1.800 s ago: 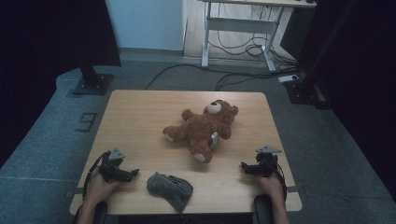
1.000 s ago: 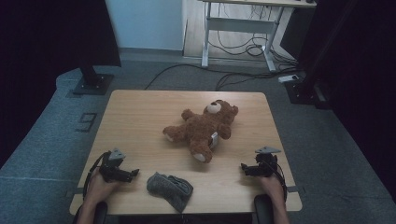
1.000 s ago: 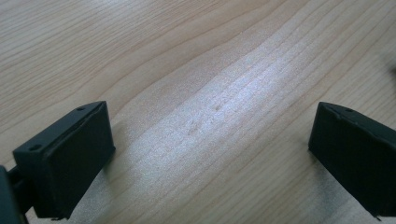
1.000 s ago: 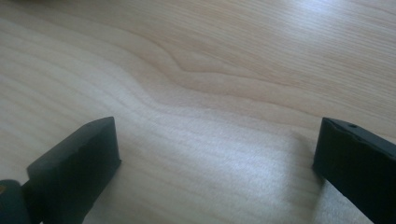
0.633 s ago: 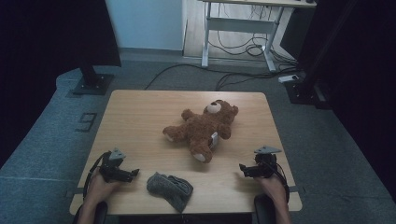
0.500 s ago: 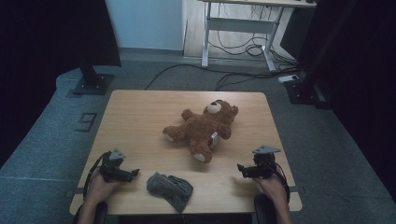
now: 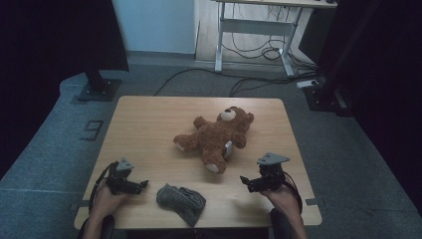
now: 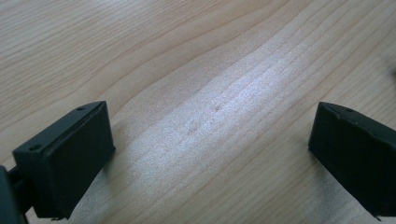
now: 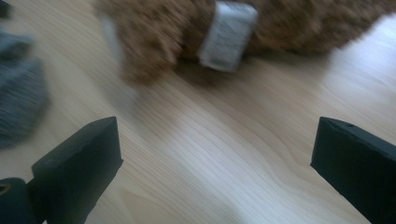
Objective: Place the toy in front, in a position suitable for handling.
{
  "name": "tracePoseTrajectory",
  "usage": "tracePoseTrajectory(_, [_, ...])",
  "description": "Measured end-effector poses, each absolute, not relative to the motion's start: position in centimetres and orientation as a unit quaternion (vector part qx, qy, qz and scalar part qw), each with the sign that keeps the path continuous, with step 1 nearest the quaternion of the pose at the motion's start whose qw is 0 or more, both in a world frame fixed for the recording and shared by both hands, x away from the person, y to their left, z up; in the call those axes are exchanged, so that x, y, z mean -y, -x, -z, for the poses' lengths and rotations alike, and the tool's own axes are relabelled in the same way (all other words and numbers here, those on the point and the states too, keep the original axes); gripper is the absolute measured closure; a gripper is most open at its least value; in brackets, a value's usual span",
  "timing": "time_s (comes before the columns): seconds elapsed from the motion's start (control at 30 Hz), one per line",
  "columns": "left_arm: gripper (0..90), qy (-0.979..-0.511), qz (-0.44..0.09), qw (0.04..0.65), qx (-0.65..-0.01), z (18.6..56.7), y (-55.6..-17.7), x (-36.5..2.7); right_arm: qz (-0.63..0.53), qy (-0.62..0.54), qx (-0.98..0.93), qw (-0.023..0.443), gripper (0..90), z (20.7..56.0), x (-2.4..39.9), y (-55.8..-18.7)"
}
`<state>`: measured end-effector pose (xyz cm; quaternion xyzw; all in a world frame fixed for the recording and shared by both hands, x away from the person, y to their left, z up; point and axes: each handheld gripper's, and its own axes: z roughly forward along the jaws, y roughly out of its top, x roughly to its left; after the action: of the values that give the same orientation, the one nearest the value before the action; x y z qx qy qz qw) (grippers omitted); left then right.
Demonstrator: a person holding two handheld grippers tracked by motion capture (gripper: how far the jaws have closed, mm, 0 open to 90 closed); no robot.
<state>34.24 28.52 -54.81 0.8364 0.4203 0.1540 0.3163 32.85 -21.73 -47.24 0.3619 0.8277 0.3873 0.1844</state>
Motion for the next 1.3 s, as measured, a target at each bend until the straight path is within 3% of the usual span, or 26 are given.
tracePoseTrajectory(0.63, [0.0,-0.836,-0.154,0.316,-0.421,54.8,-34.2,-28.5,-0.411,-0.246,-0.871,0.107,3.9,45.8,13.6,-31.8])
tracePoseTrajectory(1.3, [0.0,-0.836,-0.154,0.316,-0.421,54.8,-34.2,-28.5,-0.371,-0.153,-0.916,0.014,24.0,49.1,4.4,-31.1])
